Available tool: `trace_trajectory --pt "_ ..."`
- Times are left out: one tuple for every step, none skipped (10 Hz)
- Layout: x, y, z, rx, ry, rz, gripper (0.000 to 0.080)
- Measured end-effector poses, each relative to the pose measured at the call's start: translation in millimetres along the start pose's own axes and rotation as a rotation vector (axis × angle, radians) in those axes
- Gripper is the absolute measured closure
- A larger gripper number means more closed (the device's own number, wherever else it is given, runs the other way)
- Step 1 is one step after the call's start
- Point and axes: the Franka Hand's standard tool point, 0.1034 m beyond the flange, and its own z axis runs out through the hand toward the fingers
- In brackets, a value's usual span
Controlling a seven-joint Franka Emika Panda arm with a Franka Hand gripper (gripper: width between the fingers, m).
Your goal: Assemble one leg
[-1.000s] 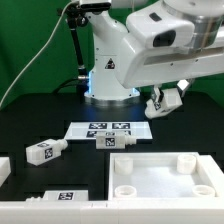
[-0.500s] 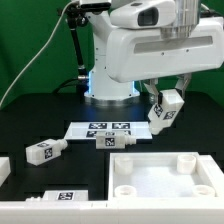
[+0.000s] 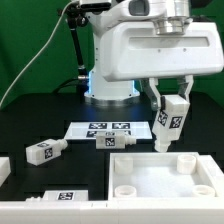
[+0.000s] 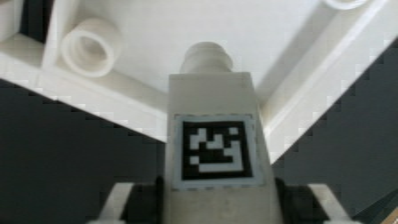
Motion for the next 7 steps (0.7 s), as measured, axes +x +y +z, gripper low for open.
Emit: trace_trajectory --pt "-0.8 8.9 -0.2 -0.042 0.067 -0.018 0.0517" --pt "-6.0 9.7 1.9 -0.043 0.066 -0.013 0.0517" --pt "-8.6 15.1 2.2 -0.019 0.029 0.02 0.0517" --pt "-2.4 18.8 2.2 -0.025 0.057 0.041 0.0517" --pt "0.6 11.2 4.8 -0.019 0.066 0.048 0.0517" --pt "0.2 12.0 4.8 -0.02 0.065 0.046 0.0517" --pt "-0.7 14.0 4.8 -0.022 0.065 0.049 0.0517"
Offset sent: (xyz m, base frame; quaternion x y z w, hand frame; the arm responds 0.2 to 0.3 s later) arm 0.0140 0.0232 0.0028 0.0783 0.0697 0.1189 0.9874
